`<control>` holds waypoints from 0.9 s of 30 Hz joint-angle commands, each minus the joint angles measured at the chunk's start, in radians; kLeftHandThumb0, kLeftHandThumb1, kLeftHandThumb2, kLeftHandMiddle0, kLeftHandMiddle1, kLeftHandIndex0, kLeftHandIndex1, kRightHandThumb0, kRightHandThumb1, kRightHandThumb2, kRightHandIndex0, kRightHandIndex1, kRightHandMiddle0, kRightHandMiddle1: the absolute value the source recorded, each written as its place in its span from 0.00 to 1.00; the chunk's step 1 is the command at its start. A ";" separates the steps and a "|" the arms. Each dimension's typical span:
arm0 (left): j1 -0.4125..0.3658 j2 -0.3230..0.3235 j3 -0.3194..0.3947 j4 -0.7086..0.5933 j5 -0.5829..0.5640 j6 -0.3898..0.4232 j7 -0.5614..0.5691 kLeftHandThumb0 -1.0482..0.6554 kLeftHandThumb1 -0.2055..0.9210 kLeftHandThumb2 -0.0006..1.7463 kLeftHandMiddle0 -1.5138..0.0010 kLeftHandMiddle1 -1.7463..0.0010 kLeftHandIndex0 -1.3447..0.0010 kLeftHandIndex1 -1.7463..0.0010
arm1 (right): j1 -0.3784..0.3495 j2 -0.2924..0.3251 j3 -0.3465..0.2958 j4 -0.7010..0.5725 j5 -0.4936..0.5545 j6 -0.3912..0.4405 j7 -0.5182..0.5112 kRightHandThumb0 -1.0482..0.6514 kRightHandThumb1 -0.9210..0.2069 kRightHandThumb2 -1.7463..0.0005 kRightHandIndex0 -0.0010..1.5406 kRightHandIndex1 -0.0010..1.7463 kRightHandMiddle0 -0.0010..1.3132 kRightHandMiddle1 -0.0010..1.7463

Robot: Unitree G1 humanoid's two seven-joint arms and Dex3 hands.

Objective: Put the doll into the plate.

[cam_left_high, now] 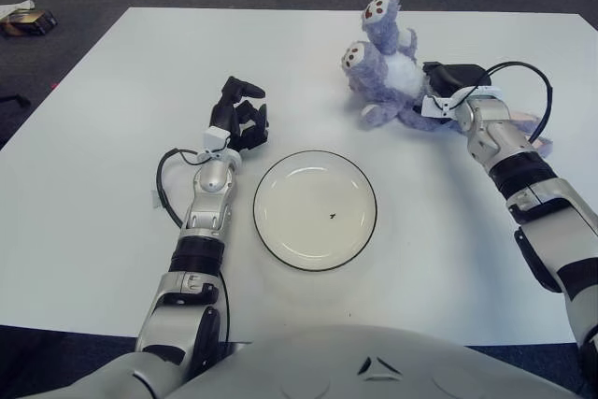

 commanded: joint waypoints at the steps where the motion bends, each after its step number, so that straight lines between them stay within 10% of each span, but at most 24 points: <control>1: 0.072 -0.015 0.002 0.047 -0.001 0.002 0.005 0.39 0.78 0.48 0.54 0.00 0.74 0.00 | 0.062 0.000 0.001 0.033 0.022 -0.023 0.018 0.37 0.45 0.32 0.53 1.00 0.40 1.00; 27: -0.031 0.082 0.117 0.191 -0.071 -0.062 -0.051 0.39 0.79 0.46 0.50 0.00 0.72 0.02 | 0.188 -0.091 -0.181 -0.427 0.151 -0.011 0.206 0.37 0.43 0.34 0.54 1.00 0.38 1.00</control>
